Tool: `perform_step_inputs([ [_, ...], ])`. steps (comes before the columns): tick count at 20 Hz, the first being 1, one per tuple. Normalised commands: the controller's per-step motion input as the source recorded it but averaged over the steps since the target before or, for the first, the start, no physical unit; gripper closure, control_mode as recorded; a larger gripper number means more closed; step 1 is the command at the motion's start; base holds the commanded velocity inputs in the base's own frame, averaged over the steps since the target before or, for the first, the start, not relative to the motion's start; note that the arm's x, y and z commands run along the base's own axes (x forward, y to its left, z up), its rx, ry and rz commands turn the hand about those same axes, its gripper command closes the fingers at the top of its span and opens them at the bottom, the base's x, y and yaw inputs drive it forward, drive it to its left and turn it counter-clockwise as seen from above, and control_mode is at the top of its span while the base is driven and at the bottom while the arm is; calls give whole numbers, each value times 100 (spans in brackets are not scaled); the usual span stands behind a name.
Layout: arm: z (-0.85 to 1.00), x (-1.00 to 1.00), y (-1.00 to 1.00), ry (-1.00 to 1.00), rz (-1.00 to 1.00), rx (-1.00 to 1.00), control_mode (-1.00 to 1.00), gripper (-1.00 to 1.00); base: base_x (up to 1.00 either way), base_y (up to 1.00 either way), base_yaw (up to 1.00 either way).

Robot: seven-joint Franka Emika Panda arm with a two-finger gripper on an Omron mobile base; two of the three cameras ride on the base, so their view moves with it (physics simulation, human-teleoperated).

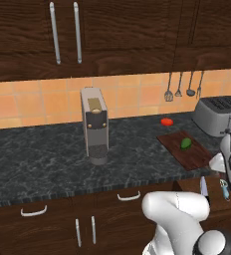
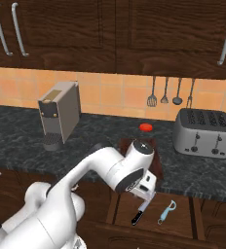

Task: Place the appropriate cutting tool for cutting the avocado skin on the cutting board.

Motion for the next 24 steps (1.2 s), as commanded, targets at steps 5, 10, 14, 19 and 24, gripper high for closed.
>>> perform_step_inputs([
  [5,-66,-4,-33,13,-1,0,-100,-100,0,0,0],
  [10,-63,-2,-12,10,0,0,-100,-100,0,0,0],
  [14,-54,0,-2,11,5,0,-100,-100,0,0,0],
  [19,-57,0,-13,6,10,0,-100,-100,0,0,0],
  [24,-38,0,-25,2,17,0,-100,-100,0,0,0],
])
